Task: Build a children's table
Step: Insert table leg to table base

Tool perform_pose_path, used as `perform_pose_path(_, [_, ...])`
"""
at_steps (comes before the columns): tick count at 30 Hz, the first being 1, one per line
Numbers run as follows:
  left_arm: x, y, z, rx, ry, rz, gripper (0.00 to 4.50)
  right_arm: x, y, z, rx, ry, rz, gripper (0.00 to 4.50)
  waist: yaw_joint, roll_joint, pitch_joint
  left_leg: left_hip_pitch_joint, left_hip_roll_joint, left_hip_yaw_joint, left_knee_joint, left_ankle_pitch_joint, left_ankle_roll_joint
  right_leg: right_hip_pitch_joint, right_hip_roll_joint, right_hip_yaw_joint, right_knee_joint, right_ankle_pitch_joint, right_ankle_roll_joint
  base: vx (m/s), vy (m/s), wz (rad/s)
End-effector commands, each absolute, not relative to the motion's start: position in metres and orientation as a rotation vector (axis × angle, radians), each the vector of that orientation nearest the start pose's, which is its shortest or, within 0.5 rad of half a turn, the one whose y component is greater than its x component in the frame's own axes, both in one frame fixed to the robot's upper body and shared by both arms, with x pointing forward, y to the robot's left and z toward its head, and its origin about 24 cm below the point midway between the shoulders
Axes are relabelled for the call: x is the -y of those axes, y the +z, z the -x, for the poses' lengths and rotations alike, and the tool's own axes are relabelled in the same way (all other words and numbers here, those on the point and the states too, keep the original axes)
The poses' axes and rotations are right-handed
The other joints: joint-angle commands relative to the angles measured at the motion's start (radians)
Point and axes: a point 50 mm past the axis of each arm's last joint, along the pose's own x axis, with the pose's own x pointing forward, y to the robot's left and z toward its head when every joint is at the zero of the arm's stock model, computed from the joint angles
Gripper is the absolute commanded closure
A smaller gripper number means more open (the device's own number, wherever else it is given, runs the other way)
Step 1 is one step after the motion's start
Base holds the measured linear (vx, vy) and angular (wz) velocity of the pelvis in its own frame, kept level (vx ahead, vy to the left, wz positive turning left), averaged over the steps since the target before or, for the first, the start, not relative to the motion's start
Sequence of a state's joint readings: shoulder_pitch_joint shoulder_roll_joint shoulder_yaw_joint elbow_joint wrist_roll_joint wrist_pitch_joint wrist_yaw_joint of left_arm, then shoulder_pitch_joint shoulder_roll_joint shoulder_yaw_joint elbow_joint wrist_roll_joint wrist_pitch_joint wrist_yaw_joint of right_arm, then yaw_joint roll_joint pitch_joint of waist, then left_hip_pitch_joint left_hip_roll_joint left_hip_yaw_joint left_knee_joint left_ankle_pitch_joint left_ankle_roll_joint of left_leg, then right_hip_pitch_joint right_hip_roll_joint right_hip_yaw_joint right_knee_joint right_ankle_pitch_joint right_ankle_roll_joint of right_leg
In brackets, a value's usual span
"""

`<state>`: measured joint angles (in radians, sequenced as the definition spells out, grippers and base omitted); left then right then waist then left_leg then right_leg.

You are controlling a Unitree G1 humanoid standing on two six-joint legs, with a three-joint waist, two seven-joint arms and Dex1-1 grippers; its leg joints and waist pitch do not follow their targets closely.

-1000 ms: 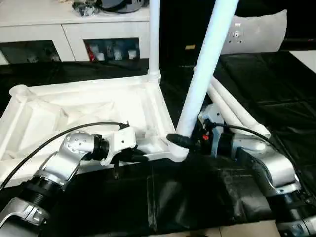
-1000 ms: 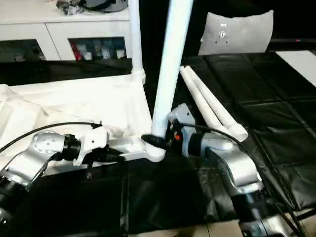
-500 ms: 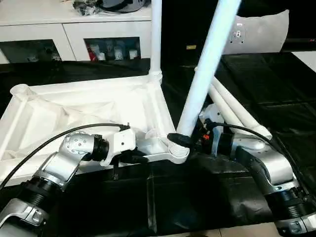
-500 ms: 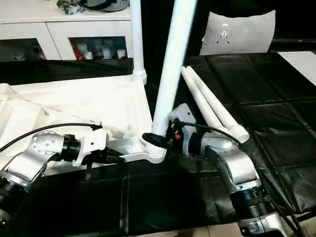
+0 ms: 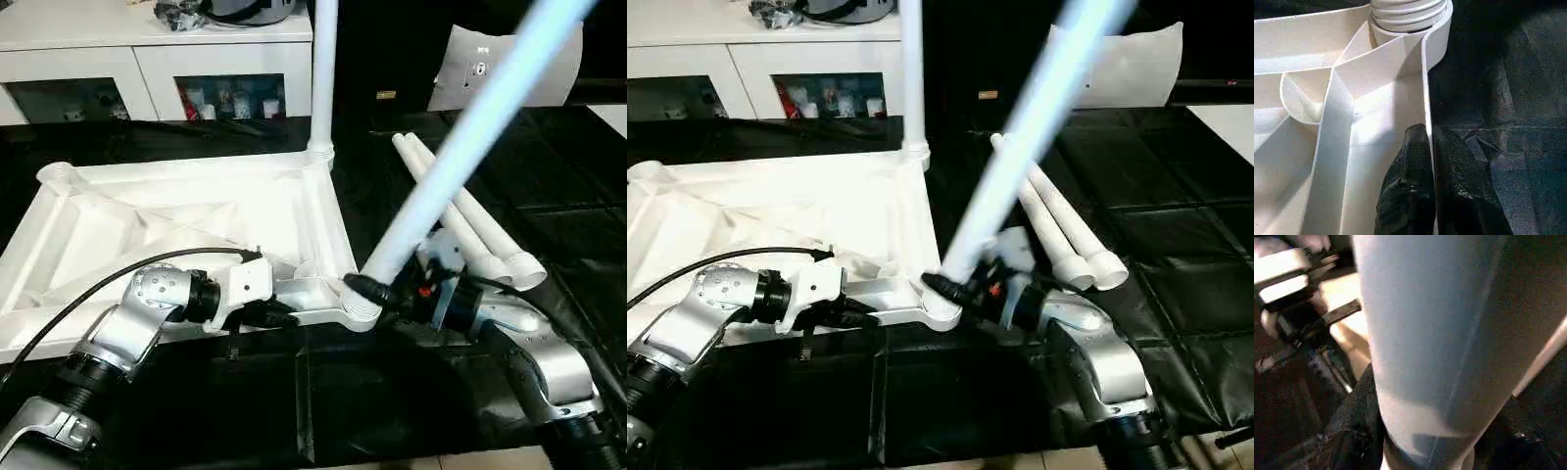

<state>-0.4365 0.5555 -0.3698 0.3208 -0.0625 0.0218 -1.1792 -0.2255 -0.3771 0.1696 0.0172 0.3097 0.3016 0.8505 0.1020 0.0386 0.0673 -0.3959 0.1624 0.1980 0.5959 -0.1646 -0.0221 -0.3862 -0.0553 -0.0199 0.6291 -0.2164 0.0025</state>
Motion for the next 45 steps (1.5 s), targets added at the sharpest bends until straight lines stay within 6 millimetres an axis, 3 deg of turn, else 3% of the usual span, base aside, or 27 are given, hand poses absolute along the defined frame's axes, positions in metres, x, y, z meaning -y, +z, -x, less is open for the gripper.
perform_pose_path(1, [-0.156, 0.065, -0.290, -0.341, -1.368, -0.599, 4.50, 0.134, 0.036, -0.256, -0.372, 1.076, 0.074, 2.59, -0.009, 0.010, -0.051, 0.043, 0.071, -0.043, -0.087, -0.396, -0.058, 0.008, -0.092, 0.046, -0.097, -0.328, -0.187, 0.000, 0.000, 0.00])
perform_pose_path(3, [-0.156, 0.066, -0.290, -0.342, -1.373, -0.604, 4.50, 0.133, 0.035, -0.257, -0.379, 1.098, 0.104, 2.59, -0.011, 0.010, -0.043, 0.046, 0.073, -0.047, -0.090, -0.434, -0.066, 0.004, -0.095, 0.048, -0.103, -0.384, -0.182, 0.000, 0.000, 0.00])
perform_pose_path(5, [-0.156, 0.066, -0.290, -0.343, -1.375, -0.606, 4.50, 0.132, 0.034, -0.256, -0.385, 1.113, 0.112, 2.59, -0.014, 0.008, -0.042, 0.048, 0.074, -0.048, -0.093, -0.439, -0.067, 0.005, -0.094, 0.050, -0.103, -0.378, -0.180, 0.000, 0.000, 0.00])
perform_pose_path(8, [-0.157, 0.070, -0.292, -0.347, -1.389, -0.616, 4.50, 0.129, 0.026, -0.251, -0.442, 1.199, 0.135, 2.59, -0.017, 0.006, -0.027, 0.048, 0.073, -0.049, -0.098, -0.461, -0.060, -0.001, -0.092, 0.052, -0.107, -0.391, -0.176, 0.000, 0.000, 0.00])
perform_pose_path(10, [-0.157, 0.072, -0.294, -0.347, -1.392, -0.624, 4.50, 0.128, 0.024, -0.250, -0.459, 1.222, 0.129, 2.59, -0.020, 0.006, -0.024, 0.054, 0.073, -0.049, -0.100, -0.472, -0.060, -0.002, -0.092, 0.053, -0.111, -0.405, -0.176, 0.000, 0.000, 0.00])
perform_pose_path(11, [-0.157, 0.074, -0.295, -0.347, -1.394, -0.628, 4.50, 0.127, 0.023, -0.248, -0.463, 1.236, 0.118, 2.59, -0.021, 0.001, -0.008, 0.051, 0.073, -0.049, -0.106, -0.479, -0.055, -0.007, -0.090, 0.056, -0.115, -0.409, -0.167, 0.000, 0.000, 0.00])
perform_pose_path(12, [-0.157, 0.074, -0.296, -0.347, -1.395, -0.629, 4.50, 0.127, 0.023, -0.247, -0.464, 1.241, 0.112, 2.59, -0.020, 0.003, -0.015, 0.056, 0.074, -0.048, -0.107, -0.459, -0.053, -0.003, -0.092, 0.055, -0.113, -0.376, -0.171, 0.000, 0.000, 0.00])
perform_pose_path(13, [-0.158, 0.077, -0.298, -0.346, -1.400, -0.635, 4.50, 0.125, 0.022, -0.244, -0.471, 1.262, 0.087, 2.59, -0.021, 0.001, -0.013, 0.055, 0.074, -0.047, -0.109, -0.445, -0.048, -0.002, -0.090, 0.054, -0.113, -0.350, -0.174, 0.000, 0.000, 0.00])
perform_pose_path(15, [-0.159, 0.080, -0.302, -0.342, -1.417, -0.657, 4.50, 0.121, 0.020, -0.235, -0.493, 1.314, 0.050, 2.59, -0.021, 0.003, 0.001, 0.052, 0.073, -0.046, -0.114, -0.438, -0.038, -0.004, -0.086, 0.055, -0.115, -0.315, -0.178, 0.000, 0.000, 0.00])
perform_pose_path(19, [-0.163, 0.085, -0.310, -0.360, -1.437, -0.700, 4.50, 0.114, 0.017, -0.222, -0.514, 1.387, 0.036, 2.59, -0.020, 0.005, 0.011, 0.048, 0.076, -0.047, -0.120, -0.417, -0.034, 0.001, -0.090, 0.055, -0.112, -0.271, -0.185, 0.000, 0.000, 0.00])
perform_pose_path(23, [-0.166, 0.094, -0.320, -0.365, -1.417, -0.735, 4.50, 0.105, 0.016, -0.219, -0.507, 1.392, 0.025, 2.59, -0.022, 0.004, 0.010, 0.042, 0.075, -0.042, -0.117, -0.296, -0.002, 0.013, -0.091, 0.049, -0.099, -0.092, -0.226, 0.058, -0.004, -0.02])
perform_pose_path(25, [-0.170, 0.095, -0.321, -0.368, -1.405, -0.732, 4.50, 0.103, 0.016, -0.220, -0.497, 1.375, 0.031, 2.59, -0.022, 0.002, 0.012, 0.039, 0.076, -0.040, -0.115, -0.264, 0.017, 0.018, -0.094, 0.047, -0.096, -0.052, -0.242, 0.029, -0.002, -0.01])
perform_pose_path(28, [-0.174, 0.093, -0.319, -0.372, -1.394, -0.714, 4.50, 0.102, 0.017, -0.224, -0.479, 1.347, 0.044, 2.59, -0.025, 0.005, 0.018, 0.042, 0.079, -0.038, -0.121, -0.293, 0.018, 0.016, -0.097, 0.048, -0.105, -0.132, -0.244, 0.000, 0.000, 0.00])
perform_pose_path(30, [-0.177, 0.092, -0.317, -0.376, -1.383, -0.701, 4.50, 0.101, 0.019, -0.227, -0.462, 1.329, 0.040, 2.59, -0.026, 0.007, 0.025, 0.047, 0.083, -0.040, -0.128, -0.358, -0.008, 0.008, -0.100, 0.053, -0.116, -0.260, -0.228, 0.000, 0.000, 0.00])
perform_pose_path(31, [-0.183, 0.091, -0.314, -0.384, -1.359, -0.686, 4.50, 0.100, 0.022, -0.231, -0.443, 1.307, 0.037, 2.59, -0.027, 0.001, 0.021, 0.049, 0.083, -0.040, -0.129, -0.370, -0.013, 0.009, -0.100, 0.054, -0.118, -0.287, -0.223, 0.000, 0.000, 0.00])
perform_pose_path(33, [-0.186, 0.090, -0.312, -0.388, -1.341, -0.677, 4.50, 0.099, 0.023, -0.233, -0.430, 1.292, 0.039, 2.59, -0.034, 0.003, 0.025, 0.043, 0.084, -0.045, -0.136, -0.380, -0.030, 0.007, -0.103, 0.055, -0.118, -0.327, -0.209, 0.000, 0.000, 0.00])
perform_pose_path(34, [-0.192, 0.089, -0.309, -0.400, -1.303, -0.662, 4.50, 0.097, 0.024, -0.236, -0.418, 1.263, 0.039, 2.59, -0.036, -0.001, 0.023, 0.045, 0.085, -0.044, -0.136, -0.383, -0.032, 0.006, -0.102, 0.056, -0.119, -0.328, -0.206, 0.000, 0.000, 0.00])
perform_pose_path(38, [-0.206, 0.091, -0.295, -0.411, -1.113, -0.571, 4.50, 0.096, 0.023, -0.241, -0.394, 1.182, 0.052, 2.59, -0.058, 0.002, 0.019, 0.039, 0.086, -0.045, -0.138, -0.369, -0.036, 0.008, -0.102, 0.056, -0.112, -0.294, -0.216, 0.000, 0.000, 0.00])
perform_pose_path(39, [-0.206, 0.091, -0.294, -0.411, -1.101, -0.562, 4.50, 0.096, 0.022, -0.242, -0.393, 1.177, 0.054, 2.59, -0.067, 0.003, 0.025, 0.033, 0.084, -0.047, -0.140, -0.361, -0.027, 0.008, -0.099, 0.055, -0.114, -0.287, -0.221, 0.000, 0.000, 0.00])
perform_pose_path(40, [-0.208, 0.091, -0.290, -0.414, -1.073, -0.541, 4.50, 0.096, 0.022, -0.243, -0.390, 1.164, 0.057, 2.59, -0.067, 0.001, 0.020, 0.038, 0.083, -0.043, -0.138, -0.365, -0.025, 0.006, -0.096, 0.055, -0.115, -0.294, -0.220, 0.000, 0.000, 0.00])
perform_pose_path(41, [-0.208, 0.091, -0.283, -0.423, -1.051, -0.525, 4.50, 0.096, 0.022, -0.244, -0.384, 1.148, 0.057, 2.59, -0.070, 0.002, 0.020, 0.036, 0.084, -0.045, -0.138, -0.364, -0.024, 0.008, -0.098, 0.057, -0.115, -0.302, -0.221, 0.000, 0.000, 0.00])
perform_pose_path(42, [-0.206, 0.090, -0.273, -0.435, -1.028, -0.507, 4.50, 0.095, 0.023, -0.245, -0.374, 1.130, 0.057, 2.59, -0.078, 0.001, 0.023, 0.025, 0.082, -0.049, -0.141, -0.350, -0.019, 0.014, -0.099, 0.054, -0.113, -0.300, -0.222, 0.000, 0.000, 0.00])
perform_pose_path(43, [-0.205, 0.090, -0.268, -0.442, -1.013, -0.496, 4.50, 0.095, 0.024, -0.246, -0.368, 1.121, 0.058, 2.59, -0.079, -0.001, 0.017, 0.029, 0.084, -0.048, -0.141, -0.348, -0.020, 0.016, -0.099, 0.054, -0.113, -0.298, -0.223, 0.000, 0.000, 0.00])
perform_pose_path(44, [-0.205, 0.089, -0.265, -0.446, -1.004, -0.490, 4.50, 0.095, 0.024, -0.246, -0.365, 1.116, 0.058, 2.59, -0.084, 0.001, 0.021, 0.032, 0.081, -0.045, -0.138, -0.354, -0.010, 0.008, -0.094, 0.055, -0.120, -0.315, -0.217, 0.000, 0.000, 0.00])
perform_pose_path(45, [-0.199, 0.088, -0.253, -0.457, -0.967, -0.467, 4.50, 0.094, 0.026, -0.250, -0.349, 1.088, 0.059, 2.59, -0.089, -0.005, 0.016, 0.034, 0.083, -0.043, -0.135, -0.345, -0.012, 0.012, -0.097, 0.058, -0.118, -0.299, -0.228, 0.000, 0.000, 0.00])
